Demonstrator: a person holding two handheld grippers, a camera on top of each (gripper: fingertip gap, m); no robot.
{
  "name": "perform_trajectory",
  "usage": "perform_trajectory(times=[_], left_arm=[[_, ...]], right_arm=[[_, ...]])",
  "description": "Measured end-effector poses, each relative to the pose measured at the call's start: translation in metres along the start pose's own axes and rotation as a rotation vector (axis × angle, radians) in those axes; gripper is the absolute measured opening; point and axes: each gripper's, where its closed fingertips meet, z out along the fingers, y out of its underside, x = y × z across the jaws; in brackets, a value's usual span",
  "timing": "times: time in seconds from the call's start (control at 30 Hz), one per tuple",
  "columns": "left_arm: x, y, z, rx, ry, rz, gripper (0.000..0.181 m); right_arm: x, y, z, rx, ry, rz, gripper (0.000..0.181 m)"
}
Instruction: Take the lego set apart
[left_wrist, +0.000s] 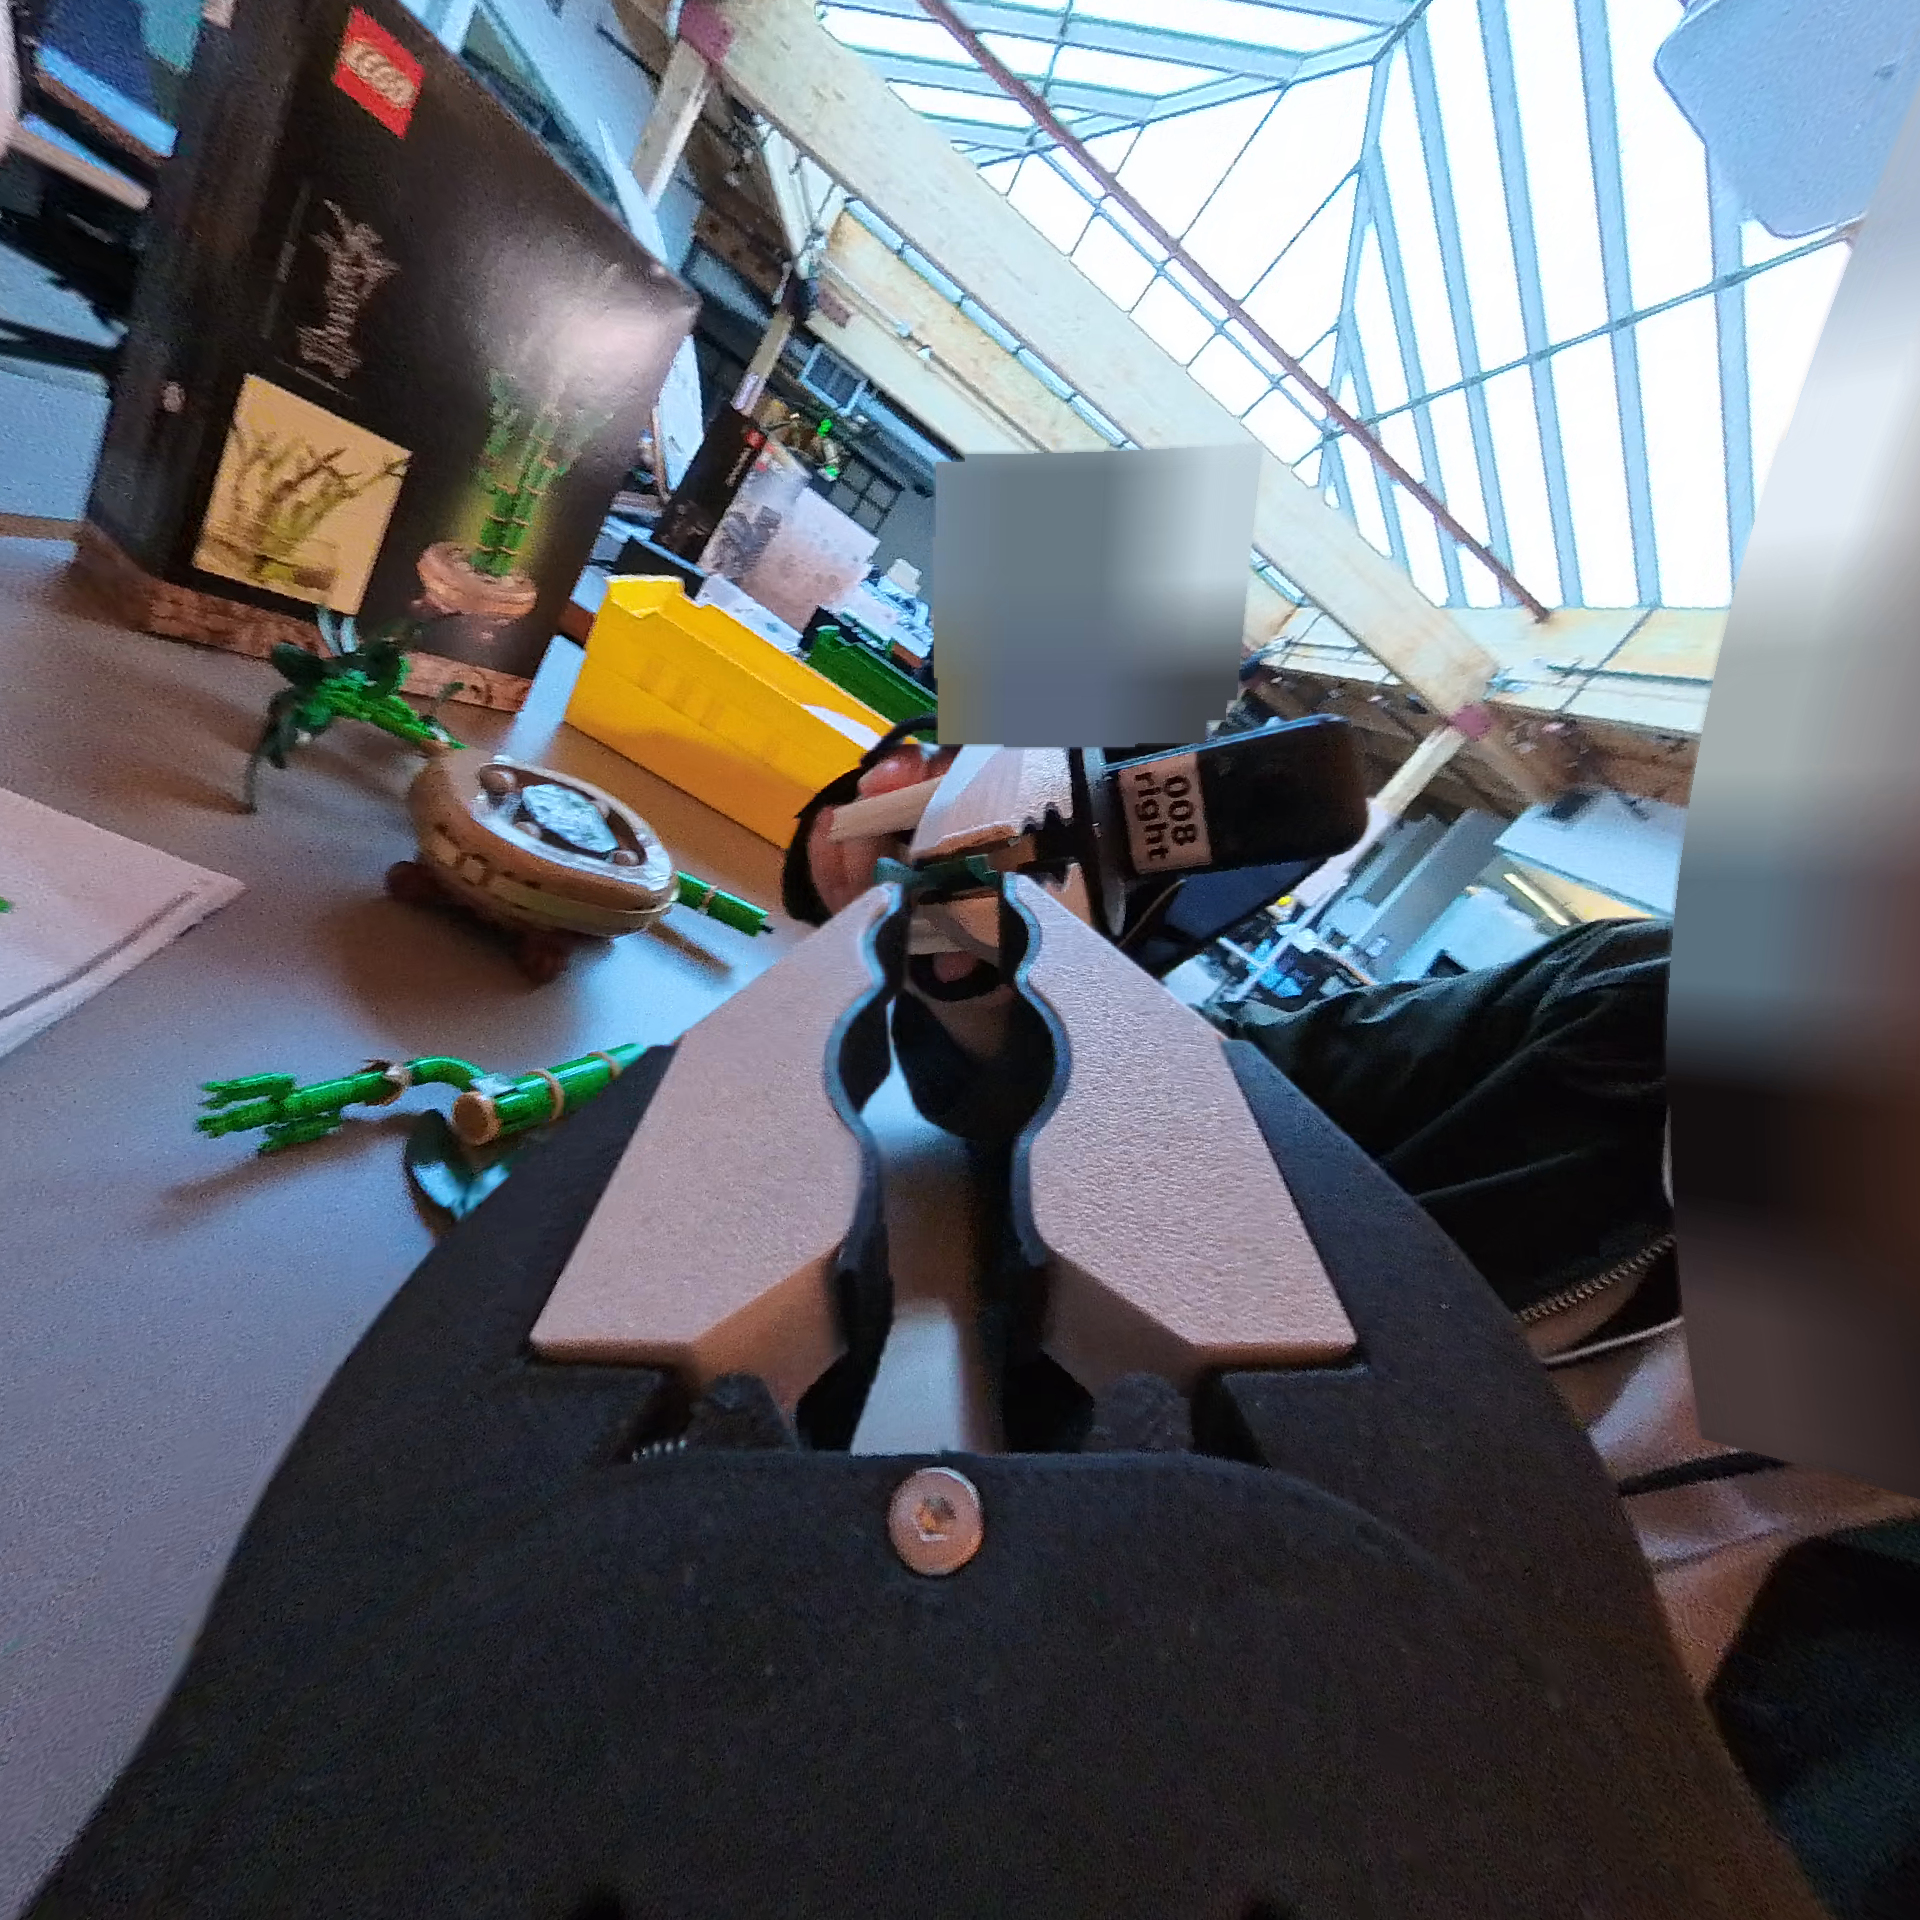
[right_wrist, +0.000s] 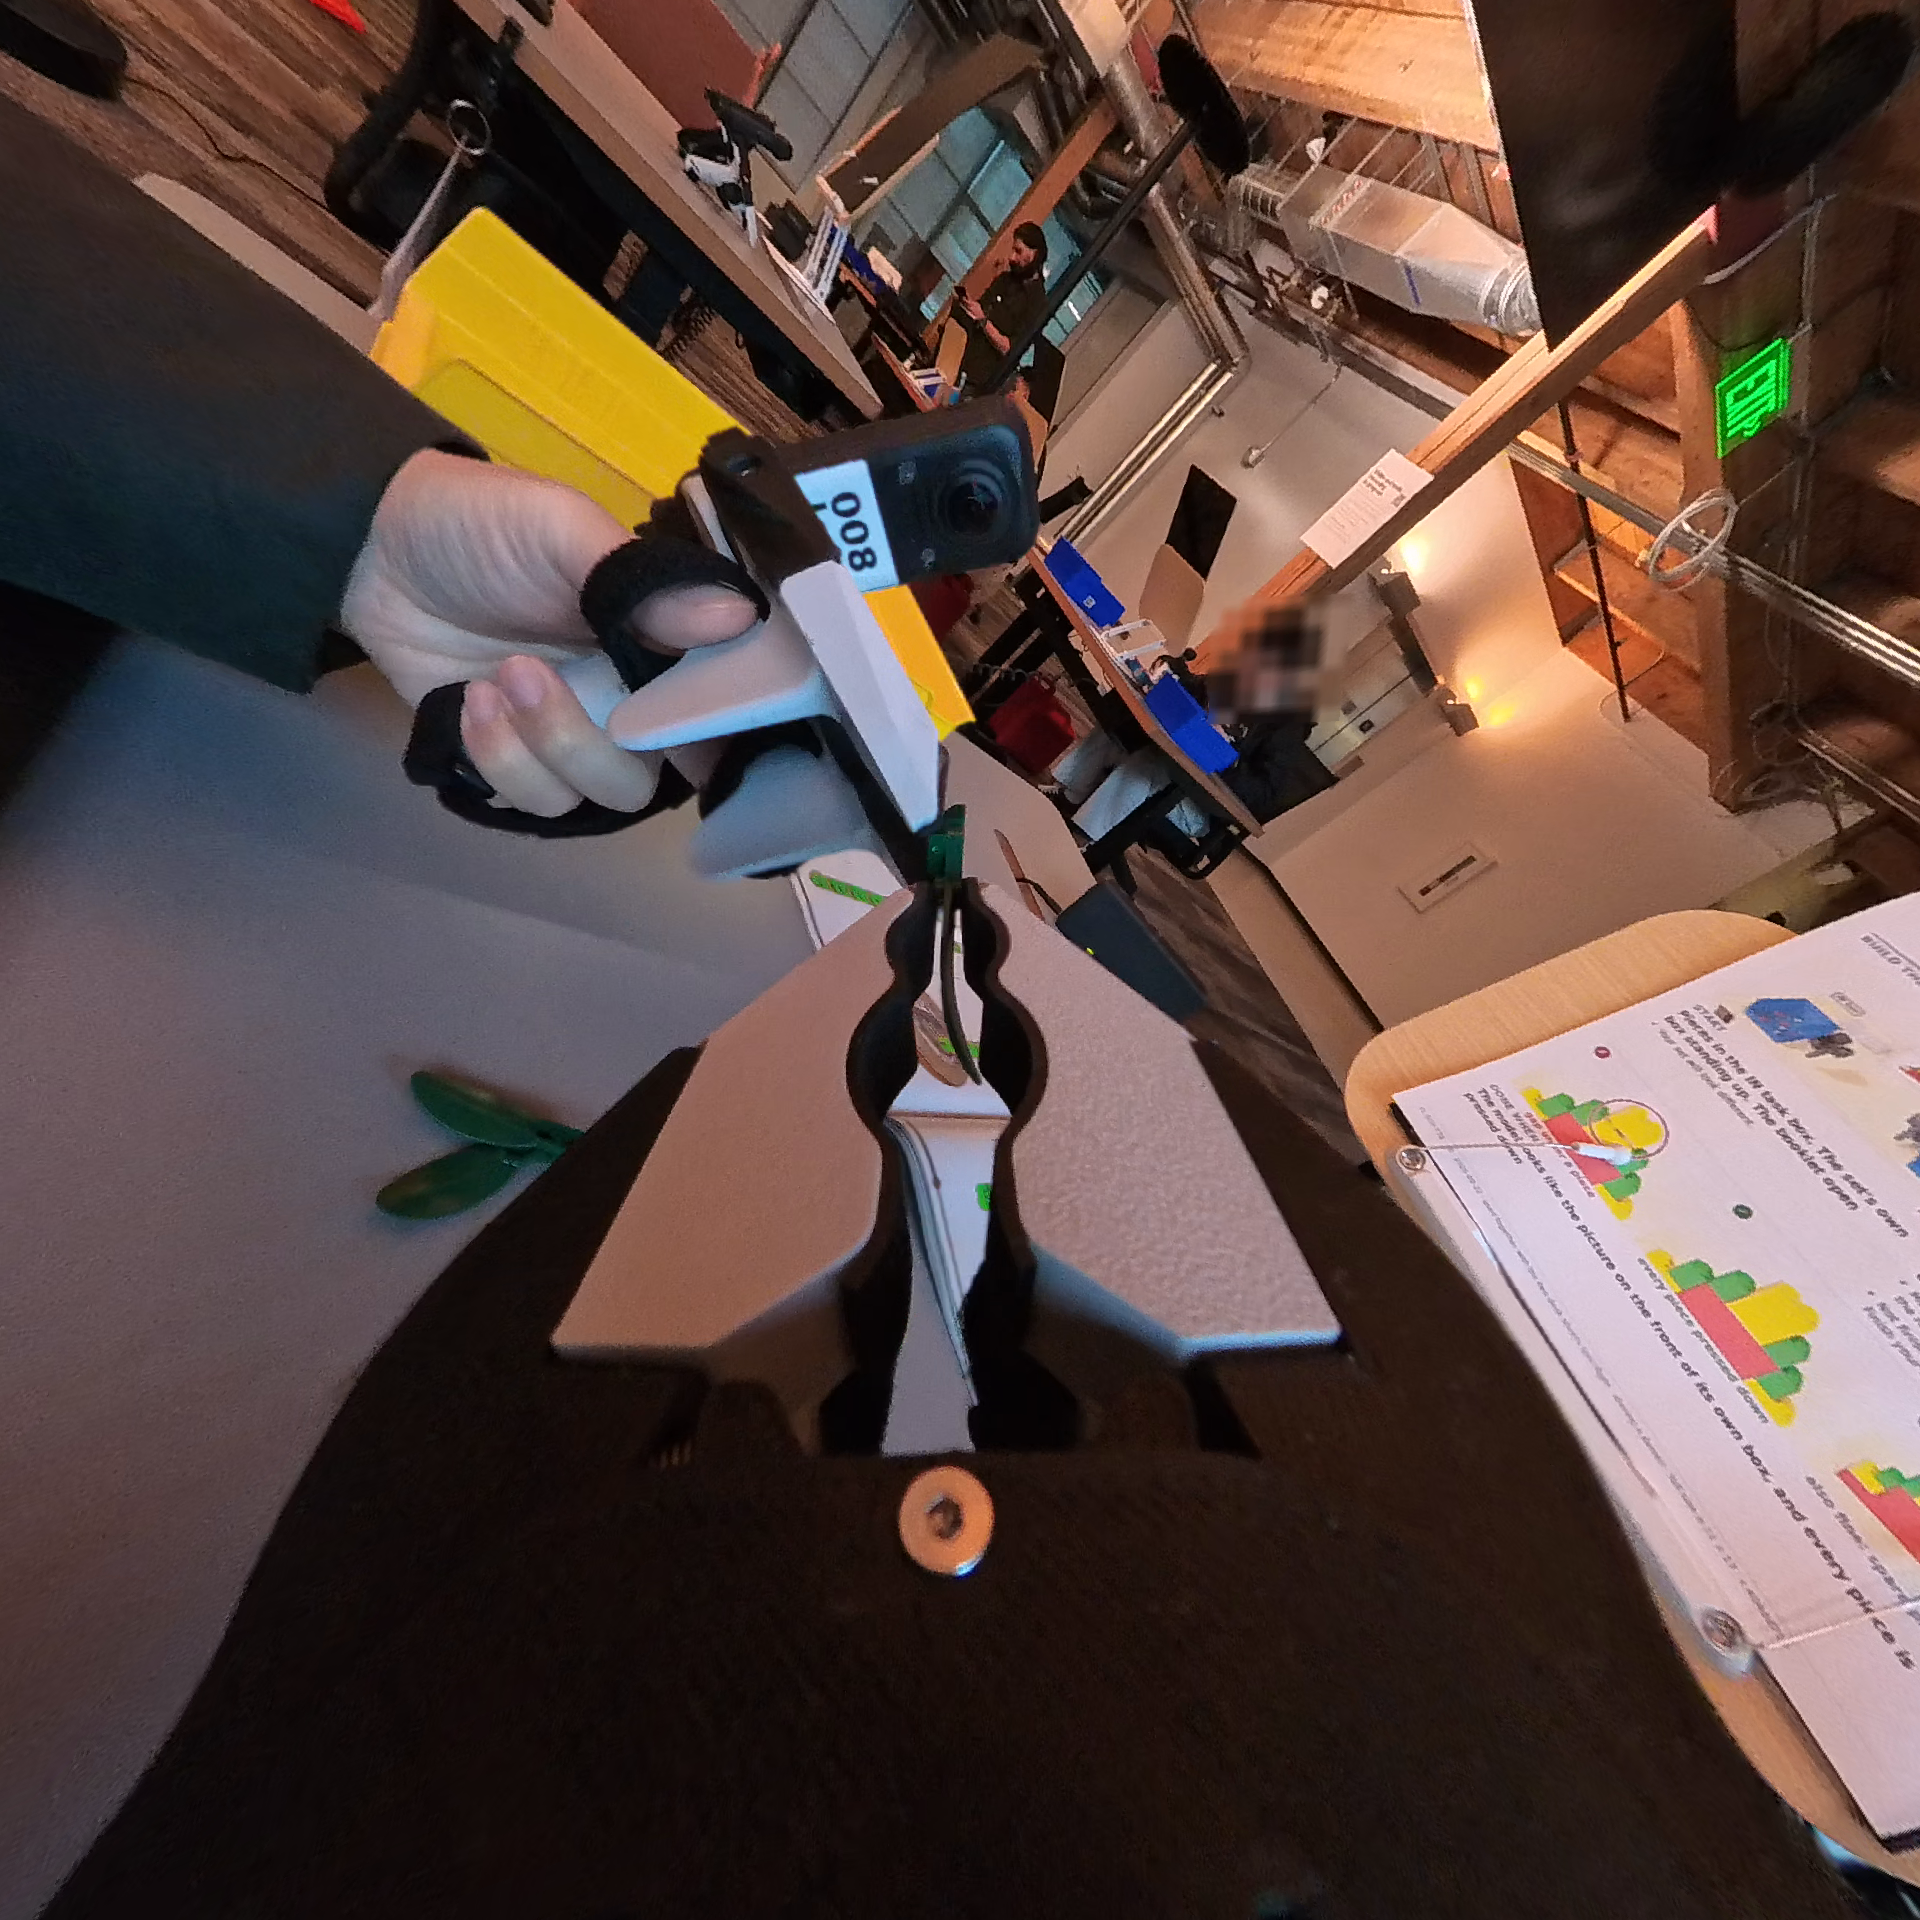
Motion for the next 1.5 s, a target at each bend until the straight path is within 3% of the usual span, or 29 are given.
perform_trajectory(times=[0.23,0.63,0.97,1.37,1.5], left_arm=[[0.0,-0.004,0.0,0.042,-0.023,0.071,0.009],[-0.016,-0.004,-0.004,0.068,-0.019,-0.096,0.008],[-0.03,0.0,-0.01,0.036,-0.081,-0.136,0.006],[-0.026,-0.006,-0.014,0.067,-0.03,-0.233,0.005],[-0.024,-0.004,-0.015,0.049,-0.022,-0.237,0.005]], right_arm=[[0.003,0.002,0.001,-0.002,0.037,-0.012,0.003],[0.003,0.016,0.007,-0.11,0.097,-0.138,0.003],[0.0,0.03,0.015,-0.19,0.096,-0.001,0.003],[0.004,0.023,0.017,-0.151,0.128,0.227,0.003],[0.0,0.021,0.017,-0.144,0.101,0.167,0.003]])
